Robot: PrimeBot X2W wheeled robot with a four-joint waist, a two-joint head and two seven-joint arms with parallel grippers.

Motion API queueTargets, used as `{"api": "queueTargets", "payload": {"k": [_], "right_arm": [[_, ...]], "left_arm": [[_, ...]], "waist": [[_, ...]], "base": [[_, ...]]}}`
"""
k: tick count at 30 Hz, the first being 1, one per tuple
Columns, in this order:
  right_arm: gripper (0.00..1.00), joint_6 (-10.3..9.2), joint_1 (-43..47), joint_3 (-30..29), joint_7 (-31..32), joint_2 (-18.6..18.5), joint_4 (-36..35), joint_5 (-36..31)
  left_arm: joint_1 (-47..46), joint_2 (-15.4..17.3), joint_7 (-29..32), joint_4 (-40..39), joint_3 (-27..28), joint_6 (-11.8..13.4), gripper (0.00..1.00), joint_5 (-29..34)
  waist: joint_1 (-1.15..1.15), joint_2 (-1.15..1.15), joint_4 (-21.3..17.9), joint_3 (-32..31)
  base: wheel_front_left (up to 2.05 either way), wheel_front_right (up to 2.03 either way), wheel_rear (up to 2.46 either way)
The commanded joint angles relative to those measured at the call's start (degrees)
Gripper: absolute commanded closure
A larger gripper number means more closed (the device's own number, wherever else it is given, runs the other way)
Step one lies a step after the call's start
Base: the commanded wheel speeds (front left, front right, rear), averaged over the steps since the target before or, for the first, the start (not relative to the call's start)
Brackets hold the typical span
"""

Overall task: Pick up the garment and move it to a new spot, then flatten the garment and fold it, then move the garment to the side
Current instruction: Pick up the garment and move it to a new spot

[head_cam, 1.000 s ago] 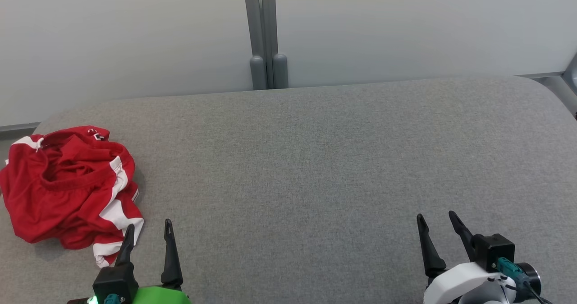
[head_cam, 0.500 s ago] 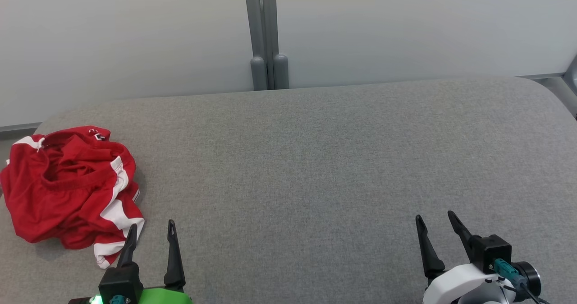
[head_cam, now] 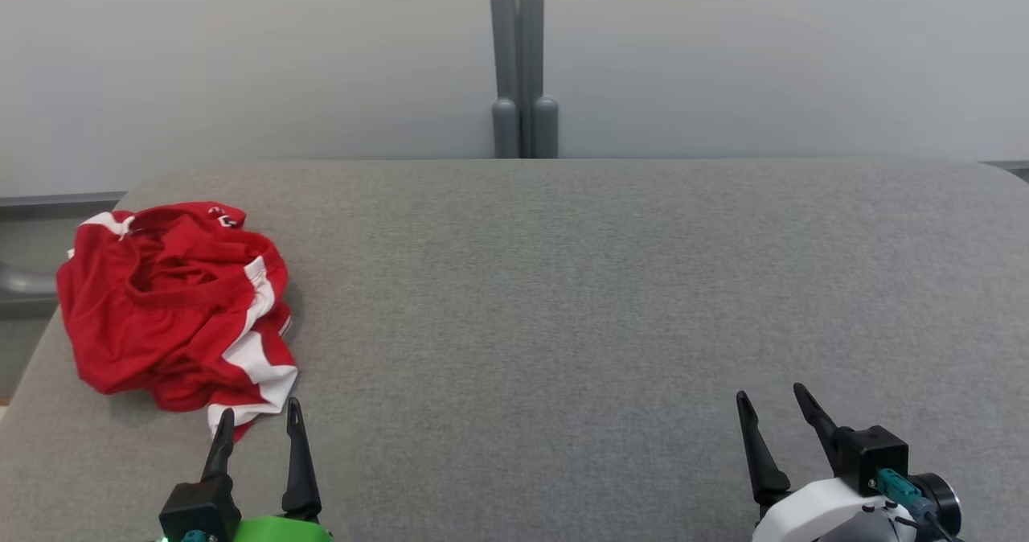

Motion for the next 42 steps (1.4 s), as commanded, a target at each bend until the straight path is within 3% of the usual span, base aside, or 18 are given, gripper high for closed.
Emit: {"api": "queueTargets", "payload": {"k": [1,11,17,26,31,37,42], "right_arm": [[0.00,-0.02,0.9,-0.2,-0.2,-0.2,-0.2,0.1],[0.00,-0.02,1.8,0.8,-0.2,-0.2,-0.3,2.4],[0.00,-0.03,1.0,2.4,-0.2,-0.2,-0.7,3.0],[0.00,-0.03,-0.9,3.6,-0.2,-0.2,0.4,3.0],[0.00,-0.03,-1.0,3.9,-0.2,-0.2,0.4,3.1],[0.00,-0.03,0.7,3.4,-0.2,-0.2,0.0,2.0],[0.00,-0.03,-1.4,5.7,-0.2,-0.3,-1.0,-1.9]], "left_arm": [[0.9,0.4,-0.1,0.4,0.5,-0.1,0.00,0.0],[2.4,0.4,-0.1,1.1,3.7,-1.2,0.00,1.4],[3.1,0.4,-0.1,0.7,7.0,-1.8,0.00,2.1],[3.4,0.3,-0.1,0.1,9.0,-1.9,0.00,1.0],[-0.5,0.3,-0.1,4.3,7.4,-4.3,0.00,-0.6],[-13.4,1.4,2.6,17.0,5.7,-8.2,0.00,-2.8],[-28.8,2.7,9.5,27.7,8.1,-10.1,0.00,-9.2]], "waist": [[0.00,0.00,4.7,-0.6],[0.00,0.00,17.7,-1.8],[0.00,0.00,21.7,-1.3],[0.00,0.00,22.7,-0.2],[0.00,0.00,22.6,0.0],[0.00,0.00,22.4,0.4],[0.00,0.00,16.3,6.5]], "base": [[0.00,0.00,0.00],[0.00,0.00,0.00],[0.00,0.00,0.00],[0.00,0.00,0.00],[0.00,0.00,0.00],[0.00,0.00,0.00],[0.00,0.00,0.00]]}}
